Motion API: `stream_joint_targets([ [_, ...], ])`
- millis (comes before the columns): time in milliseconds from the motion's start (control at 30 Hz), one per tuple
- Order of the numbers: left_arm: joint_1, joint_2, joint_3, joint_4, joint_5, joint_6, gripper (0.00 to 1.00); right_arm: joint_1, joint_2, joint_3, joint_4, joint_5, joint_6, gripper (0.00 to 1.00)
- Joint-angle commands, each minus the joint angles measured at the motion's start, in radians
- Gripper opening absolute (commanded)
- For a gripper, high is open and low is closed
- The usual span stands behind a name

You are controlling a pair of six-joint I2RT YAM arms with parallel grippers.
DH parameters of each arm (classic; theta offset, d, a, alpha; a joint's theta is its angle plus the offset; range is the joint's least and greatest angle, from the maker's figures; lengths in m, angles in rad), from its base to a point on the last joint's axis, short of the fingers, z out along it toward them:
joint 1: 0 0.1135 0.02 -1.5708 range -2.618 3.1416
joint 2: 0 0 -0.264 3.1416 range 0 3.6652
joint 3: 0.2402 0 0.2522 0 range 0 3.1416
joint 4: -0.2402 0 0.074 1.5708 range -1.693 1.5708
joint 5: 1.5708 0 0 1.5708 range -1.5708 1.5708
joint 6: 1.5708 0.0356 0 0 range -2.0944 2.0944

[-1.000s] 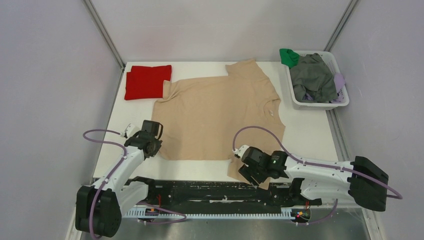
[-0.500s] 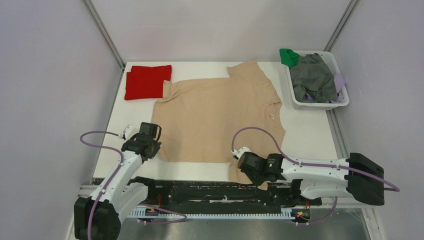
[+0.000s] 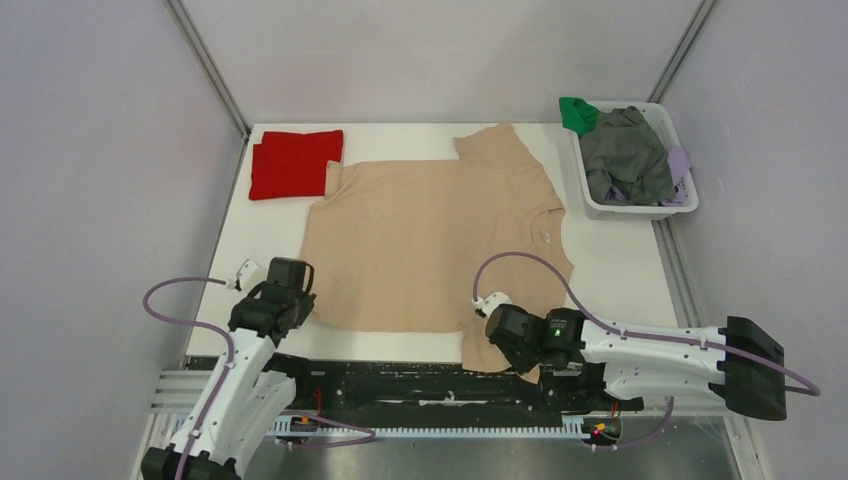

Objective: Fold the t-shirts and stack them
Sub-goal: Grab the side of the flattened tshirt closest away from the robot with both arms, then fold the flattened tshirt in 1/3 of the way

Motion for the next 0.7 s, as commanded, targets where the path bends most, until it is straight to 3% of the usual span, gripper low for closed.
stream_joint_targets([
  [0, 0.006, 0.044, 0.026, 0.054, 0.025, 0.046, 0.02, -0.076, -0.002, 0.086, 0.078, 0.148, -0.019, 0.0],
  [200, 0.006, 0.161, 0.109, 0.141, 0.035, 0.12, 0.02, -0.24, 0.002, 0.157, 0.247, 0.145, -0.13, 0.0],
  [667, 0.027, 0.475, 0.292, 0.275, -0.038, 0.177, 0.02, -0.533, 0.212, 0.341, 0.367, 0.153, -0.284, 0.0],
])
